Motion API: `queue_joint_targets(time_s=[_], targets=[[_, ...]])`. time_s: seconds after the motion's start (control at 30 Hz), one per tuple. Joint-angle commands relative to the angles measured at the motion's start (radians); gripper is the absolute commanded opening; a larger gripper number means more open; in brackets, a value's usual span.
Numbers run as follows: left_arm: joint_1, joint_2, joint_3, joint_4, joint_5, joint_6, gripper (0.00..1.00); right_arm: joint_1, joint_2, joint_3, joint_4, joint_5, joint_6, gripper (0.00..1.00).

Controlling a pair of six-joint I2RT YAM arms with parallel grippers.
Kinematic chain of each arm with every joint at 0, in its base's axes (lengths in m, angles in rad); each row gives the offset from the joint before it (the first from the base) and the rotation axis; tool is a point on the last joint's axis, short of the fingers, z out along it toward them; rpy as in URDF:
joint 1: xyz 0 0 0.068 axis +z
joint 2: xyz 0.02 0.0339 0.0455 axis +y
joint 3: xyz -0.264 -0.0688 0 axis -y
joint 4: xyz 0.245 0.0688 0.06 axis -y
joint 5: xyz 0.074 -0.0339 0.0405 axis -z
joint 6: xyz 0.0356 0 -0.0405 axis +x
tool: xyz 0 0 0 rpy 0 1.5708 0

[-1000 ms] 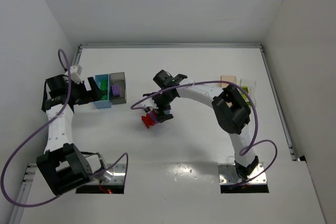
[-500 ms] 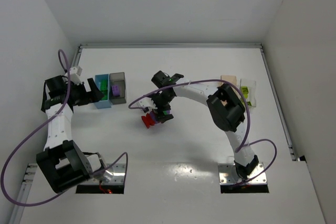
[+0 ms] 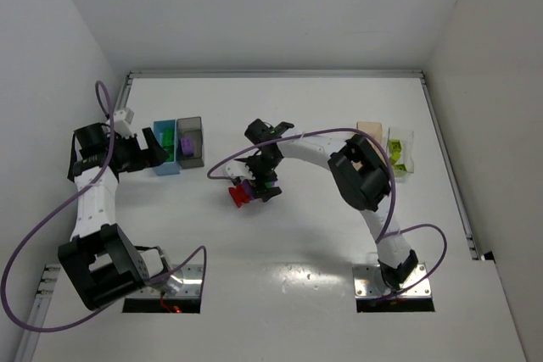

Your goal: Sort the legos into containers by color

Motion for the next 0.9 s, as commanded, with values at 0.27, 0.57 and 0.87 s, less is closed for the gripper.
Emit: queue_joint_targets(time_s=[0.27, 0.57, 0.87], targets=[[0.013, 0.007, -0.021, 0.024, 0.036, 0.025, 1.0, -0.003, -0.006, 0.032, 0.025, 0.002, -0.014, 0.57], [-0.086, -0.128, -0.067, -0.043, 0.391, 0.234, 0.98, -0.055, -0.161, -0.011, 0.14, 0.012, 0.209, 0.14], [-0.203, 0.133, 0.079, -0.094, 0.715, 0.194, 0.97, -0.073, -0.446, -0.167, 0.349, 0.041, 0.473, 0.12]])
